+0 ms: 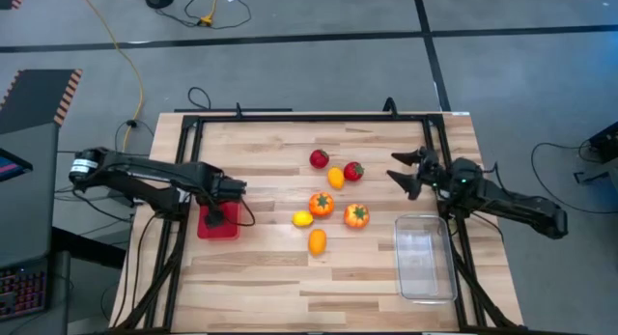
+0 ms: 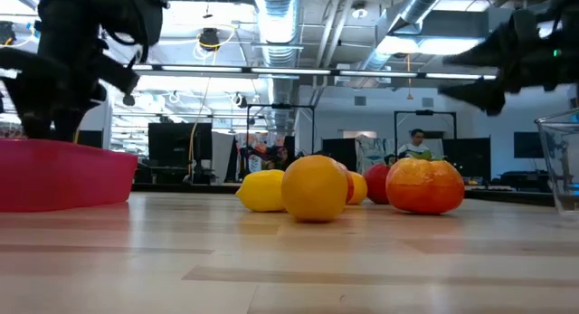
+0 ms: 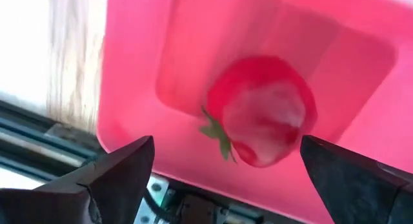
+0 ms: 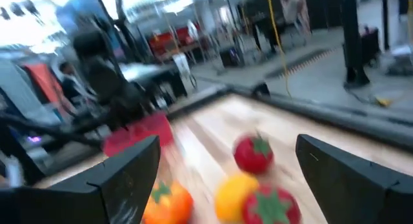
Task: Sort produce into baskets
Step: Put the top yellow lemon into the transparent bin
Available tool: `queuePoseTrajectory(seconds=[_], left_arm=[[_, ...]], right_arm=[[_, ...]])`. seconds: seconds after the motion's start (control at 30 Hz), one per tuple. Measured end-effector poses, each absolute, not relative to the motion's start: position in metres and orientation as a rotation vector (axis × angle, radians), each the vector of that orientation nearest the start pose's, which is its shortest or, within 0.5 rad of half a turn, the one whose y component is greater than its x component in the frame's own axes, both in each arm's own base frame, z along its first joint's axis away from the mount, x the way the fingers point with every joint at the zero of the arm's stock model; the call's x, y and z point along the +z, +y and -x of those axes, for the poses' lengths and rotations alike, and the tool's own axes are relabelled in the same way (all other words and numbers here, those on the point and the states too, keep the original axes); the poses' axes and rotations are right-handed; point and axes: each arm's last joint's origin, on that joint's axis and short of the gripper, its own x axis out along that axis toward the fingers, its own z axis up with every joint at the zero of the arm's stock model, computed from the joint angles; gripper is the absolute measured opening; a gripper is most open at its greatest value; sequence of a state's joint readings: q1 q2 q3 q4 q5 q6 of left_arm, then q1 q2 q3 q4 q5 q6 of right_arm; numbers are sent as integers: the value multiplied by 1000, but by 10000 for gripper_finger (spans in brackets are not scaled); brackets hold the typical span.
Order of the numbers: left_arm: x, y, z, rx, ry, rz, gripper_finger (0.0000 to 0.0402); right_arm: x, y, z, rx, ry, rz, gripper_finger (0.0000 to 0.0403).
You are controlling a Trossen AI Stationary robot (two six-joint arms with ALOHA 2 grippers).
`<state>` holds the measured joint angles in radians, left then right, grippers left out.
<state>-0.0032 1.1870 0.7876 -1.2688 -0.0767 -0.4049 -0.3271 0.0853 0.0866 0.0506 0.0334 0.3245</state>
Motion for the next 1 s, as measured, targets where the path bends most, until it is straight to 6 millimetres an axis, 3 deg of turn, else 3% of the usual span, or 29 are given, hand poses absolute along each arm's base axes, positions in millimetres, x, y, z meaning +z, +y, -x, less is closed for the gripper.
queuePoseTrajectory(seconds=[0.23,0.43,0.73,1.0], left_arm=[[232,3,-153,405,1380,275,378],[250,4,-153,380,1129,253,378],[264,6,-161,386,897,244,378],[262,7,-163,405,909,226,378]], right_arm=[[227,-33,-94,-342,-147,-297,386],[251,-41,-118,-355,-42,-305,386],[277,-55,-189,-342,192,-332,382],[270,-52,-260,-318,483,-335,371]])
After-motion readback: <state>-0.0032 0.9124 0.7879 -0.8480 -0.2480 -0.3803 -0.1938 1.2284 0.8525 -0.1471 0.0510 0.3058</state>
